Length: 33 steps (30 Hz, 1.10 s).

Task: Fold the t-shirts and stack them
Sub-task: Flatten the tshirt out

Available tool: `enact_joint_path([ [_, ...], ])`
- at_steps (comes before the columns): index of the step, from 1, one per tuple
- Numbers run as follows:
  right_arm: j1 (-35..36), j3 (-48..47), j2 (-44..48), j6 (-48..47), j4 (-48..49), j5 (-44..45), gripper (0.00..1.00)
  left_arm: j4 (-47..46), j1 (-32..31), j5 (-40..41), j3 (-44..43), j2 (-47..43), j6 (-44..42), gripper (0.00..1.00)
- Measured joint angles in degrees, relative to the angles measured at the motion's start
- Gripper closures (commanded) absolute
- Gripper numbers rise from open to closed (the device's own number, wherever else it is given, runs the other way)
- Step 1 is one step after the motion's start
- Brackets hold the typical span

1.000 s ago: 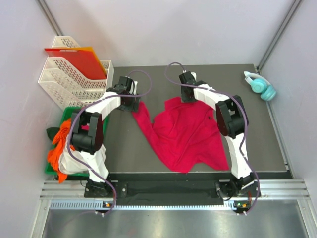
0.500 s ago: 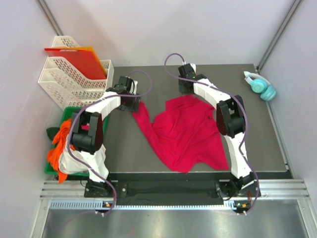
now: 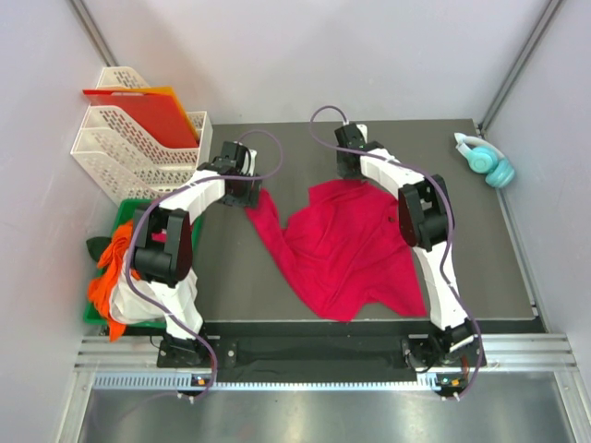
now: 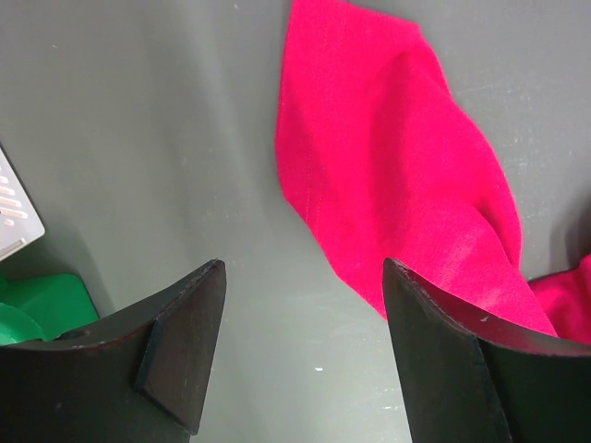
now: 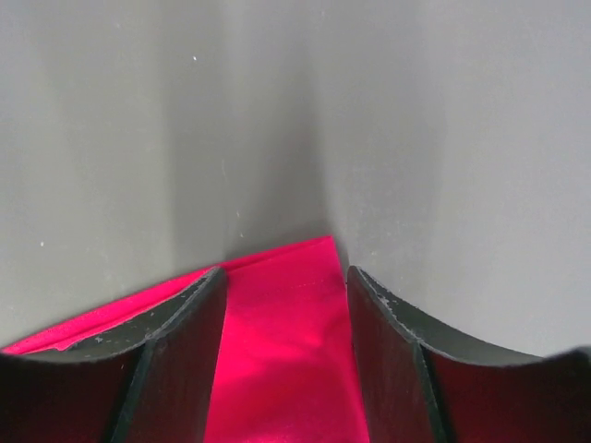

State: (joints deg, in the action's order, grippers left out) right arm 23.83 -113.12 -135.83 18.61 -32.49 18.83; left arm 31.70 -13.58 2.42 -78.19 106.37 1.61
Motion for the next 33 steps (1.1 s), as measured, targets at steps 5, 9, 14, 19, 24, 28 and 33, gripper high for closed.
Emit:
enact_joint_path([
  [5, 0.02, 0.35, 0.0, 0.02, 0.66, -0.37, 0.76, -0.02, 0.0, 0.0, -0.48, 0.0, 0.0, 0.27],
  [9, 0.07, 1.42, 0.11, 0.66, 2.16, -1.09, 0.92, 0.0, 0.0, 0.0, -0.46, 0.0, 0.0, 0.27],
  [14, -0.09, 6.14, 2.4, 1.14, 5.97, -1.42, 1.0, 0.02, 0.0, -0.02, -0.48, 0.0, 0.02, 0.28],
  [19, -0.39, 12.48, 6.25, 1.44, 9.31, -1.66, 1.0, 0.07, 0.0, -0.07, -0.55, 0.0, 0.04, 0.28],
  [24, -0.79, 21.75, 14.8, 1.64, 8.85, -1.27, 1.0, 0.83, 0.0, -0.09, -1.75, 0.0, 0.04, 0.28],
  [28, -0.81, 24.94, 24.48, 2.03, 9.31, 1.27, 1.0, 1.53, -0.07, -0.39, -3.37, 0.07, 0.02, 0.28],
  [33, -0.81, 27.1, 38.21, 1.81, 10.73, 4.85, 1.0, 2.08, -0.81, -0.76, -6.19, 1.27, 0.02, 0.28],
])
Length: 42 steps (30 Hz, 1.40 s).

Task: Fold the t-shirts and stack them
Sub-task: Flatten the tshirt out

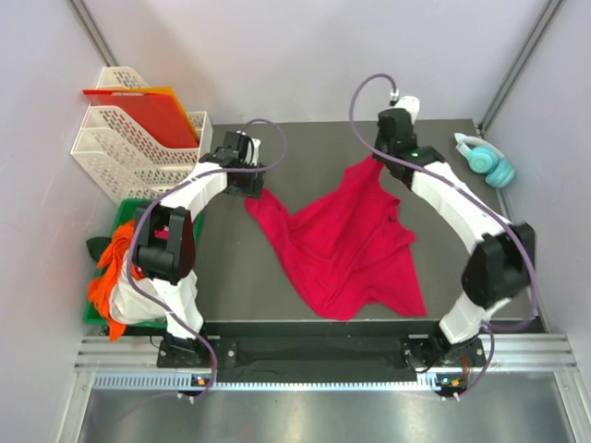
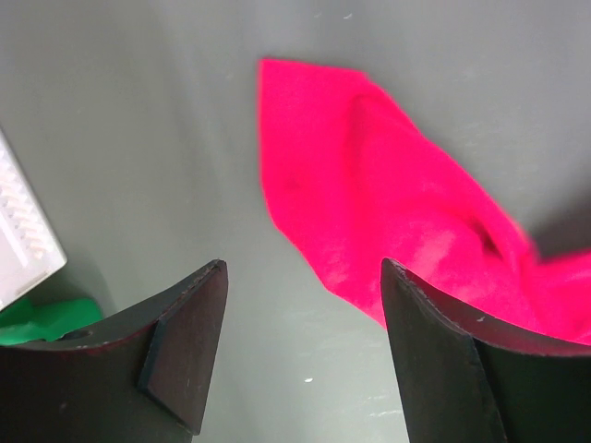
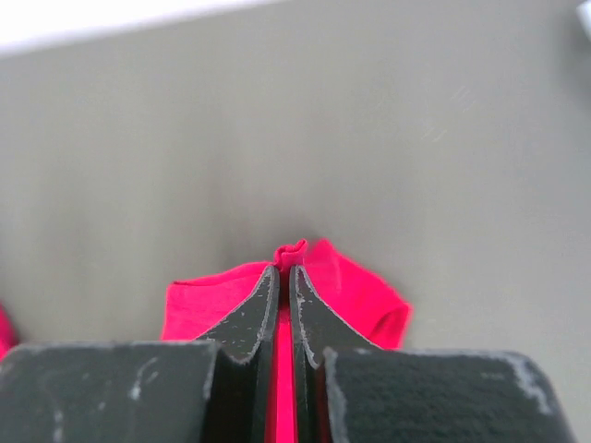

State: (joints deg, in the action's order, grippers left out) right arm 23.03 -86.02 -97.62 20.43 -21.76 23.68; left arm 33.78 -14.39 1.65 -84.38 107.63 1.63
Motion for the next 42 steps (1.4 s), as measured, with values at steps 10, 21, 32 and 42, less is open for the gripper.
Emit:
enact_joint_path([
  [10, 0.0, 1.88, 17.99, -1.29, -1.66, 5.05, 1.0, 1.2, -3.74, -0.79, -4.11, 4.15, 0.07, 0.28],
  [21, 1.88, 16.33, 31.74, 1.77, -12.15, 8.07, 1.0, 1.42, -4.83, 1.27, -9.99, 9.07, 1.33, 0.28],
  [32, 2.49, 17.03, 34.84, 3.17, -17.11, 9.46, 1.0, 1.01, -3.45, 5.27, -30.84, 26.71, 1.31, 0.32],
  [42, 2.73, 16.52, 33.05, 3.17, -17.66, 9.22, 1.0, 1.88, -2.51, 5.25, -36.26, 31.8, 1.73, 0.37],
])
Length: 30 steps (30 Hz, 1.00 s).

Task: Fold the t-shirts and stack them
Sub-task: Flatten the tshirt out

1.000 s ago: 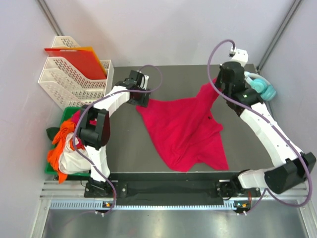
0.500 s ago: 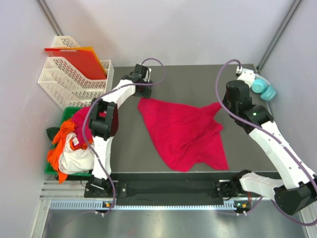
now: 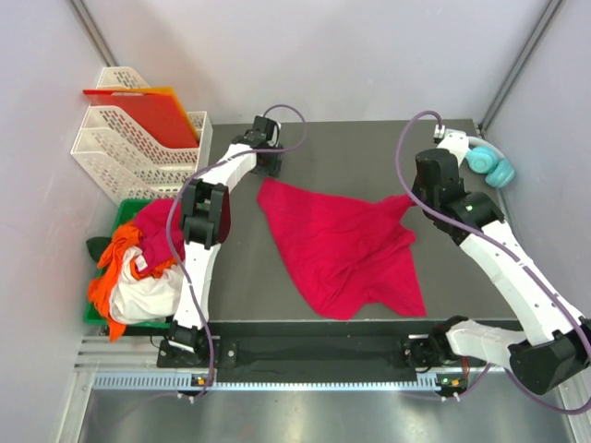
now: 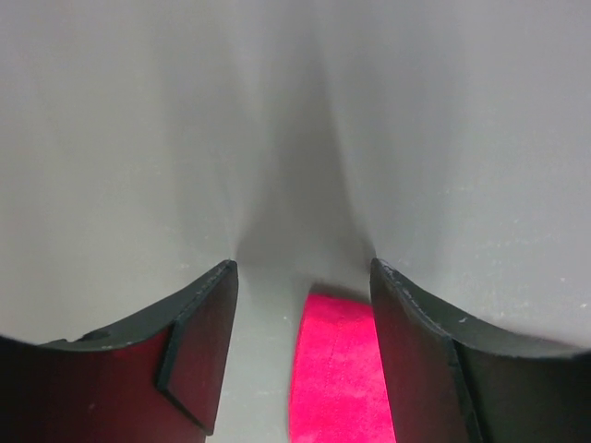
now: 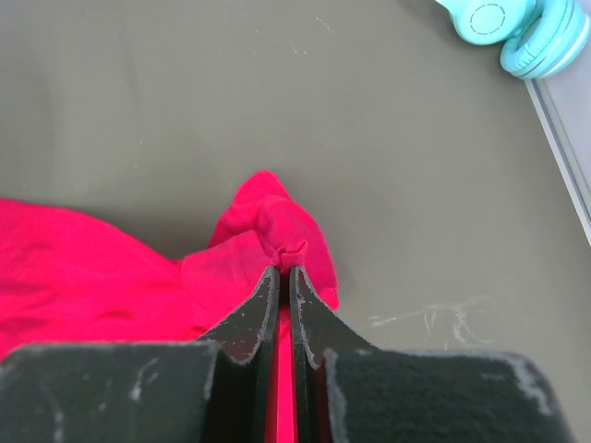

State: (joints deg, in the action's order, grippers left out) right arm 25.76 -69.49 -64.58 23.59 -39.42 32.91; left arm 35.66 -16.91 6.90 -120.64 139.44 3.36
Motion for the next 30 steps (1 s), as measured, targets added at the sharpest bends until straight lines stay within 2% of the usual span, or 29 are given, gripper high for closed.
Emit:
enact_joint_path([
  [3, 0.0, 0.0, -0.96, 0.0, 0.17, -0.13, 1.0, -0.7, 0.0, -0.04, 1.07, -0.39, 0.04, 0.36],
  [9, 0.0, 0.0, -2.58, 0.2, 0.92, -1.49, 1.0, -2.45, 0.0, -1.86, 8.7, -5.03, 0.26, 0.36],
  [18, 0.59, 0.02, -3.98, 1.57, 2.38, -3.06, 1.0, -2.62, 0.76, -4.79, 11.93, -6.93, 1.22, 0.38],
  [21, 1.01, 0.02, -4.35, 1.77, 2.78, -3.19, 1.0, -2.62, 0.98, -5.53, 12.0, -6.95, 1.27, 0.54],
  [23, 1.11, 0.02, -4.46, 1.86, 2.99, -3.23, 1.0, -2.6, 1.09, -6.29, 12.0, -6.95, 1.27, 0.7],
  [26, 1.14, 0.02, -4.52, 2.03, 3.02, -3.23, 1.0, -2.51, 1.16, -7.32, 12.0, -6.95, 1.31, 0.88],
  [29, 1.14, 0.02, -4.55, 2.03, 3.04, -3.23, 1.0, -2.4, 1.18, -8.04, 12.02, -6.95, 1.42, 1.0],
  [30, 1.14, 0.02, -4.61, 2.03, 3.06, -3.23, 1.0, -2.38, 1.18, -8.28, 12.02, -6.95, 1.36, 1.0],
])
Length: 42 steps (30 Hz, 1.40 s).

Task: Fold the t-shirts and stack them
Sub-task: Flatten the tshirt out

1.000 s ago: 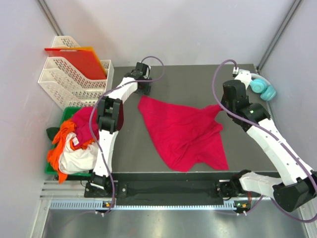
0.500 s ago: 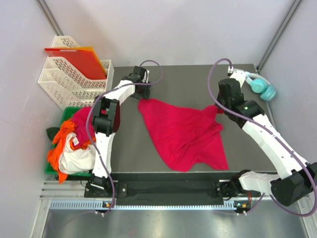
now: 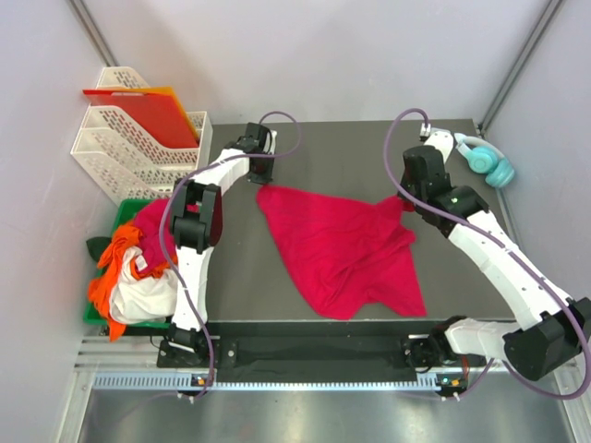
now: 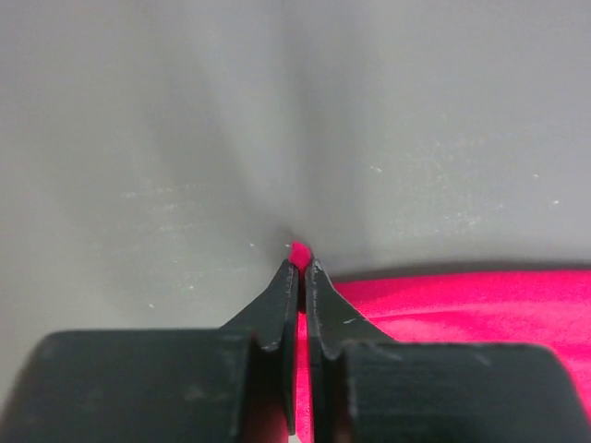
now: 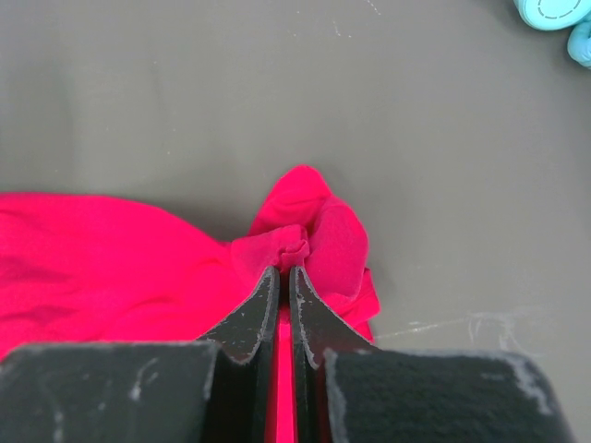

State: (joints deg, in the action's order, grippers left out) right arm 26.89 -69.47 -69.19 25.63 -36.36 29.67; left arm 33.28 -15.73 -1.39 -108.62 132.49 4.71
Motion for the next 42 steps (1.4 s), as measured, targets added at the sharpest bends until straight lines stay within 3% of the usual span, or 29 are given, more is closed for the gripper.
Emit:
enact_joint_path([
  [9, 0.0, -0.48, -1.97, -0.7, 0.59, -0.09, 1.0, 1.27, 0.0, -0.48, 3.52, -2.8, -0.37, 1.0],
  [16, -0.33, -18.03, -7.19, -8.02, 0.81, 3.02, 1.0, 6.6, 0.48, 2.56, -0.9, -9.84, -2.71, 1.0],
  [20, -0.42, -26.86, -7.65, -11.1, 2.45, 4.79, 1.0, 7.93, 2.25, 4.31, -9.99, -17.55, -4.48, 1.0],
  [25, -0.42, -34.67, -7.48, -14.01, 3.08, 6.32, 1.0, 7.37, 4.26, 7.15, -14.71, -29.24, -6.01, 1.0],
  [30, 1.57, -38.32, -5.11, -18.49, 1.84, 9.97, 1.0, 6.67, 4.24, 9.79, -12.87, -42.45, -8.13, 1.0],
  [42, 14.64, -48.15, 2.75, -27.74, -1.6, 23.63, 1.0, 8.39, 3.98, 12.68, -2.51, -64.7, -11.61, 1.0],
])
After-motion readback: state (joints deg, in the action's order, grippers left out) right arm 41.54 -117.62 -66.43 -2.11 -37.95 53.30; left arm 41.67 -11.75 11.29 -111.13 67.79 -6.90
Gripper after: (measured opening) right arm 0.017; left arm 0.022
